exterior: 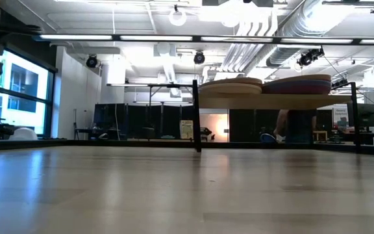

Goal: Place and stack plates onto a shelf
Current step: Stack the green plate on top of the gray plate on the shelf

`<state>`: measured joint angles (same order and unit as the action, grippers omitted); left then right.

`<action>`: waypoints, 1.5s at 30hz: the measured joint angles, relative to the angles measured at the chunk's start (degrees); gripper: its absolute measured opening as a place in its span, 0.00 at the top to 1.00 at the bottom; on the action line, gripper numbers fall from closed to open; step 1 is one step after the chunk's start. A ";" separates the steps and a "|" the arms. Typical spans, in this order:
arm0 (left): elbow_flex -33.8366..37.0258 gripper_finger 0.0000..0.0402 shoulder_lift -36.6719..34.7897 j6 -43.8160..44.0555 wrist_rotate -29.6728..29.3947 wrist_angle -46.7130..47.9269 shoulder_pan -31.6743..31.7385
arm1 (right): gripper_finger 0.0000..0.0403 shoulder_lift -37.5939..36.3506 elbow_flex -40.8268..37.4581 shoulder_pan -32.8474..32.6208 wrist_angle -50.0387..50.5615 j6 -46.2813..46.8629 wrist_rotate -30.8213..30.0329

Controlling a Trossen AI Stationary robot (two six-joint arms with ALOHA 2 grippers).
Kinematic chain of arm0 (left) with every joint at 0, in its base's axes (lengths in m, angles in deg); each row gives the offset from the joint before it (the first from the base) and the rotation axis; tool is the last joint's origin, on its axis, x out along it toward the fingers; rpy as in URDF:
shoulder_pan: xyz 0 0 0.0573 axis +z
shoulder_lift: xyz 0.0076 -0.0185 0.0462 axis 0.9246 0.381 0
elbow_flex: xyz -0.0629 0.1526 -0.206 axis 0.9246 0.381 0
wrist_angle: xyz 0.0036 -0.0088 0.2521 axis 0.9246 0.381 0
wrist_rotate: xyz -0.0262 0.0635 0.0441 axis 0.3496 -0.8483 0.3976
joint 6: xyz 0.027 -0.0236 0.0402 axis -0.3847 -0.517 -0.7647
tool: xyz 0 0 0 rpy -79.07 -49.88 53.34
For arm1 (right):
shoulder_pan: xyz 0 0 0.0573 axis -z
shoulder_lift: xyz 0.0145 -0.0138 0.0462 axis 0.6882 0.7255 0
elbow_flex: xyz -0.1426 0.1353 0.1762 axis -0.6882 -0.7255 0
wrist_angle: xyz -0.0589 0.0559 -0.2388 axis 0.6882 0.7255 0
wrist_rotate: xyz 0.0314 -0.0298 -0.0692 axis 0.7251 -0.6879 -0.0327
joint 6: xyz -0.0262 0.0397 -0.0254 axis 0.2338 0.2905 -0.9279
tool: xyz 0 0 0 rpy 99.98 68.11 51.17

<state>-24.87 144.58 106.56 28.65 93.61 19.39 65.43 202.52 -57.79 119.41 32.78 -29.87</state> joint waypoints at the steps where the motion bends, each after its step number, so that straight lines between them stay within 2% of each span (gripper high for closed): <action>1: -0.07 0.74 0.23 -0.61 0.19 -0.10 0.17 | 0.81 0.00 0.00 0.00 -0.02 0.00 0.00; 6: -0.16 0.77 0.77 -1.18 0.85 -0.29 0.71 | 0.81 0.00 0.00 0.00 -0.02 0.00 0.00; 12: -0.16 0.95 0.72 -1.14 0.82 -0.03 0.99 | 0.81 0.00 0.00 0.00 -0.04 0.00 0.02; 14: -0.10 0.98 0.68 -0.68 0.82 -0.20 0.97 | 0.81 0.00 0.00 0.00 -0.04 0.00 0.02; 23: -0.16 0.99 -0.43 -0.67 0.86 -0.54 1.00 | 0.81 0.00 0.00 0.02 -0.02 -0.28 -0.45; 45: -0.07 1.00 -12.91 1.29 0.71 -0.36 1.00 | 0.81 0.00 0.00 0.02 0.00 -0.62 -1.25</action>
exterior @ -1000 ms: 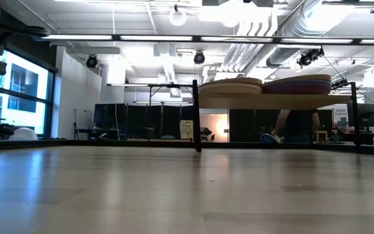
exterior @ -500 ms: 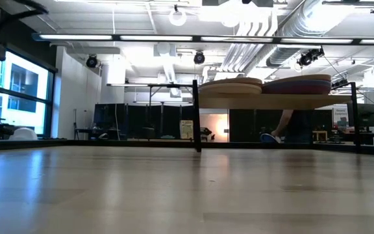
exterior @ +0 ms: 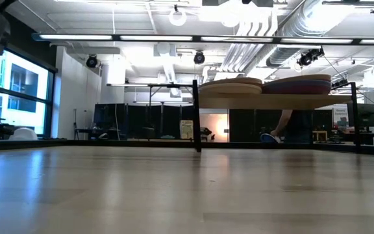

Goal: Place and stack plates onto a shelf
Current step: Stack the green plate on top of the gray plate on the shelf

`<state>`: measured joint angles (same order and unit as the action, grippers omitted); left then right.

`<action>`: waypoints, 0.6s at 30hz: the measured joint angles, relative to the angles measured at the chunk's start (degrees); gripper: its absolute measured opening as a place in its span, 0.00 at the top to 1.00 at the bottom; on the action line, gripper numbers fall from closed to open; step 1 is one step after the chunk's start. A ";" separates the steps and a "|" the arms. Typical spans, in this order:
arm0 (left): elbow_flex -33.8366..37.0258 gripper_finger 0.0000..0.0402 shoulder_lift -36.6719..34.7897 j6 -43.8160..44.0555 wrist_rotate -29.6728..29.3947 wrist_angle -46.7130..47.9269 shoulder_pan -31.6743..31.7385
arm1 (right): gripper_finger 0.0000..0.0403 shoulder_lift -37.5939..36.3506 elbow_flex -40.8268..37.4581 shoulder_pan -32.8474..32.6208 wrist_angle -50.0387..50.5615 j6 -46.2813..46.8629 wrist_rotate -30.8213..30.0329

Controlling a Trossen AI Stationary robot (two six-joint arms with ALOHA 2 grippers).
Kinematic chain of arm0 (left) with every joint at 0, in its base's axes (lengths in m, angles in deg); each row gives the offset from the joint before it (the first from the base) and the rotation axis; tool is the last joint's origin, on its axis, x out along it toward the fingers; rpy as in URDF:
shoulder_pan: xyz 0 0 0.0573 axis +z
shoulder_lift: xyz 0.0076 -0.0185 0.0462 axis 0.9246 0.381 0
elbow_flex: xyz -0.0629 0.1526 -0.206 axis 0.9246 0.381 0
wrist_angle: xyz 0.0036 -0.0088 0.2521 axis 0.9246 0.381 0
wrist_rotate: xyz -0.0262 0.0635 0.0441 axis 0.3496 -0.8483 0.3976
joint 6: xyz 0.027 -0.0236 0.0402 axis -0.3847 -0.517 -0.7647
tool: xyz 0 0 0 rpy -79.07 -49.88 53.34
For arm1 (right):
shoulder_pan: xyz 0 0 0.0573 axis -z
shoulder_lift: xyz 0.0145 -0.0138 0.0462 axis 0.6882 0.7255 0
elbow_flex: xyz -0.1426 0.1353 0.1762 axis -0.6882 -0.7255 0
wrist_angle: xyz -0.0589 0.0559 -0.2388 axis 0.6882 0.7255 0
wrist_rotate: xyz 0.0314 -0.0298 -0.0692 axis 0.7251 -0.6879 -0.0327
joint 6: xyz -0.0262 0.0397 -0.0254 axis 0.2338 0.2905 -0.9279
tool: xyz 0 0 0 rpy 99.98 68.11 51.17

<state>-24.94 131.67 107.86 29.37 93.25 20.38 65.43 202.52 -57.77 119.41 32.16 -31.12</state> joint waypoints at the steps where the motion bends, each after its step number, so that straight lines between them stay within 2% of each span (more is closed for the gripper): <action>1: 0.00 1.00 -0.76 0.68 -0.08 0.00 0.00 | 0.81 0.00 0.00 0.00 0.00 0.13 0.00; 10: -0.04 1.00 -7.59 8.43 -2.79 0.03 1.31 | 0.81 0.00 0.00 0.00 0.00 1.89 0.00; 18: -0.85 1.00 -11.48 9.05 -7.29 -0.10 8.96 | 0.77 0.00 0.00 0.29 -0.10 1.50 -1.68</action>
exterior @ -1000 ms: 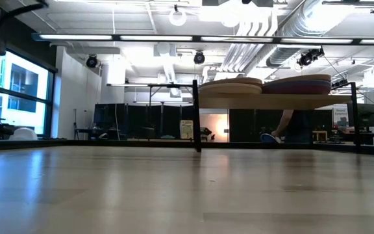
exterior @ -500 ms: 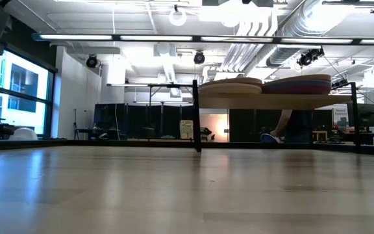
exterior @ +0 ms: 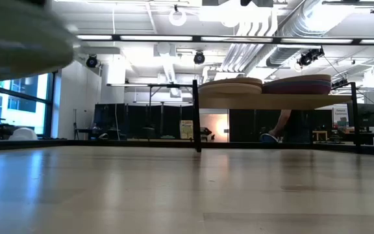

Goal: Place and stack plates onto a shelf
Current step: Stack the green plate on top of the gray plate on the shelf

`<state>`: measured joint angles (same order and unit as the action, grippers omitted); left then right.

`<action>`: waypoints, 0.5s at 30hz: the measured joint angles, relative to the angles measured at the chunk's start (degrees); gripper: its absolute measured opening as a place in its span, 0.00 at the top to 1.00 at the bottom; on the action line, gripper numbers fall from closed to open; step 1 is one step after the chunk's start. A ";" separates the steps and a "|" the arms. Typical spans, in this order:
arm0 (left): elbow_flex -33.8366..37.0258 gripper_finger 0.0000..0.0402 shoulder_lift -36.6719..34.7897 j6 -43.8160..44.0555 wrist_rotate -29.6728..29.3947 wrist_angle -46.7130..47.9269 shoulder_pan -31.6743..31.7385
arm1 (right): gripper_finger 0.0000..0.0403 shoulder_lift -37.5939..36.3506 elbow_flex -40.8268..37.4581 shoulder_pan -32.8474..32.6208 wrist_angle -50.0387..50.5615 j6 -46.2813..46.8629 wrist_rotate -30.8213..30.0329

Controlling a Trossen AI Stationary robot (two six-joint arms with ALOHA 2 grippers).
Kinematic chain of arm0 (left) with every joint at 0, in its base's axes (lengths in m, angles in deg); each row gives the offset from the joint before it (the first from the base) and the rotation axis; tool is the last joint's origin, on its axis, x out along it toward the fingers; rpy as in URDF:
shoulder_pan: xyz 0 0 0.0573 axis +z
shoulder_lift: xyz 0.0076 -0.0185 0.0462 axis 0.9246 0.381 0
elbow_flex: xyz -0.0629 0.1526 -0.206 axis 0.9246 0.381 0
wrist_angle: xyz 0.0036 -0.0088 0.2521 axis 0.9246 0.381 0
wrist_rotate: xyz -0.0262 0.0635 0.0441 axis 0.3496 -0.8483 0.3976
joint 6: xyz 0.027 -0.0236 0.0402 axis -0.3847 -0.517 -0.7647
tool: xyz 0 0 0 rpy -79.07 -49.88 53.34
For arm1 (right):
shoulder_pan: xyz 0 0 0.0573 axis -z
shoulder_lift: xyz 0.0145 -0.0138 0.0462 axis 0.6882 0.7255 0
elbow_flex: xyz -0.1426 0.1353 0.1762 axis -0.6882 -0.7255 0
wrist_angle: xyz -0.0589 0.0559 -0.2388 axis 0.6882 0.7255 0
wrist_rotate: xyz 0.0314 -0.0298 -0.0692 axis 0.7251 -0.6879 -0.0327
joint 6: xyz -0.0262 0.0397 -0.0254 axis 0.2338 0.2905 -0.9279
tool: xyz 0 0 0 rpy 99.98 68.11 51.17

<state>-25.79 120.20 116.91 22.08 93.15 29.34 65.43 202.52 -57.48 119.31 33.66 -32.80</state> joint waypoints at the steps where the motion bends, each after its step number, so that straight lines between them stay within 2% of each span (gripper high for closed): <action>1: -0.52 1.00 -0.08 -1.04 -0.31 -0.03 1.28 | 0.75 0.00 0.00 0.15 -0.11 -0.02 -0.02; 8: -4.65 1.00 -0.12 -9.85 -4.27 -0.14 11.77 | 0.65 0.00 0.00 2.76 -2.61 -0.31 -2.67; 15: -6.38 1.00 -0.12 -19.15 -7.67 -0.14 22.36 | 0.64 0.00 0.00 7.27 -8.65 -0.91 -2.60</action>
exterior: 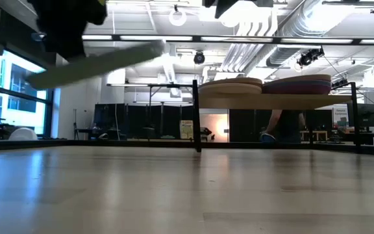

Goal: Place and stack plates onto a shelf
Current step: Stack the green plate on top of the gray plate on the shelf

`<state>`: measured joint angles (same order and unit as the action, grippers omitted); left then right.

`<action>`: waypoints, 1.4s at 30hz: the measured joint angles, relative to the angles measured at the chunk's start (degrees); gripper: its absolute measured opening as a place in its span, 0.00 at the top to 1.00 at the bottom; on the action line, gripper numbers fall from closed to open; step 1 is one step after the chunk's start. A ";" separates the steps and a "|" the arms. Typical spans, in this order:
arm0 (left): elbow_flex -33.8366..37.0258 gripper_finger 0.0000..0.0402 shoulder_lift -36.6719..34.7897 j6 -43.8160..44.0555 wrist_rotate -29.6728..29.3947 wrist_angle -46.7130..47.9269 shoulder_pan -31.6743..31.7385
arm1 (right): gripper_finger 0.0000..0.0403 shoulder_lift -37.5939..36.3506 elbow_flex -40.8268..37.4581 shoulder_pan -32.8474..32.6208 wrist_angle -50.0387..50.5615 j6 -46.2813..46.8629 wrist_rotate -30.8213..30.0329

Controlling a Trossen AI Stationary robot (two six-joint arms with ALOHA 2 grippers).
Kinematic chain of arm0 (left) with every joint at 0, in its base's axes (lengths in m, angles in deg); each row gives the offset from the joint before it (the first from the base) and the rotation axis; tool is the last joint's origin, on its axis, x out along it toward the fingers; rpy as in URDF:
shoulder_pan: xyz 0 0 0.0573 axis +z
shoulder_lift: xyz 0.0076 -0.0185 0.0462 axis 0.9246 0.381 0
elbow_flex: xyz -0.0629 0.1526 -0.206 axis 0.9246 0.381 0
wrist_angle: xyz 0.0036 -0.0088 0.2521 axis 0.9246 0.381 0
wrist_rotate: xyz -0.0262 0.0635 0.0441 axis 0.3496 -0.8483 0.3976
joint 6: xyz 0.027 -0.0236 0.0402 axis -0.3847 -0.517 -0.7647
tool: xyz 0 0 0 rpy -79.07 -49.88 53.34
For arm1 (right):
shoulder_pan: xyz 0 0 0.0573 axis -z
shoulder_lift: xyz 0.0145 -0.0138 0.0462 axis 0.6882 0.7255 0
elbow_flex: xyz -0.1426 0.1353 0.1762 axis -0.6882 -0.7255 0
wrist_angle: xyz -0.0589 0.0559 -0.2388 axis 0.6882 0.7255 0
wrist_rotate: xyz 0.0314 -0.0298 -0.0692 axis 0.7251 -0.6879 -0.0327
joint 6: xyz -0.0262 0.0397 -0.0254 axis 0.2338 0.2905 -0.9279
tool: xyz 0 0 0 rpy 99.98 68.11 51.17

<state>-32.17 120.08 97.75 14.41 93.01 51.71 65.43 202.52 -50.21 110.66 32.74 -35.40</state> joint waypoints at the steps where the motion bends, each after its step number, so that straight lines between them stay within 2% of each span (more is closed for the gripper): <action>1: 0.00 1.00 0.00 -0.97 -0.73 0.02 1.38 | 0.64 0.00 0.00 0.63 -0.72 -0.59 0.02; 7: 0.00 1.00 0.00 -6.17 -2.67 -0.39 9.31 | 0.65 0.11 0.00 3.88 -4.61 -3.27 0.00; 12: 0.00 1.00 0.00 -10.28 -2.78 -4.33 15.40 | 0.65 1.62 0.00 5.64 -7.50 -6.01 0.00; 21: -0.02 1.00 0.00 -16.55 -0.23 -11.66 23.44 | 0.65 4.73 0.00 7.74 -9.70 -7.00 -1.28; 30: -0.02 1.00 0.00 -19.03 1.76 -17.87 27.61 | 0.65 6.73 0.00 10.12 -10.56 -7.75 -1.70; 38: -0.02 1.00 0.00 -19.43 3.61 -19.55 28.32 | 0.66 7.89 0.00 11.63 -10.05 -7.75 -1.75; 42: -0.02 1.00 0.00 -19.44 3.61 -20.33 28.32 | 0.71 7.89 0.00 11.89 -10.11 -7.45 -1.37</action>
<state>-32.20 120.08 78.32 18.02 72.68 80.03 73.32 202.52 -38.32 100.55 25.30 -36.77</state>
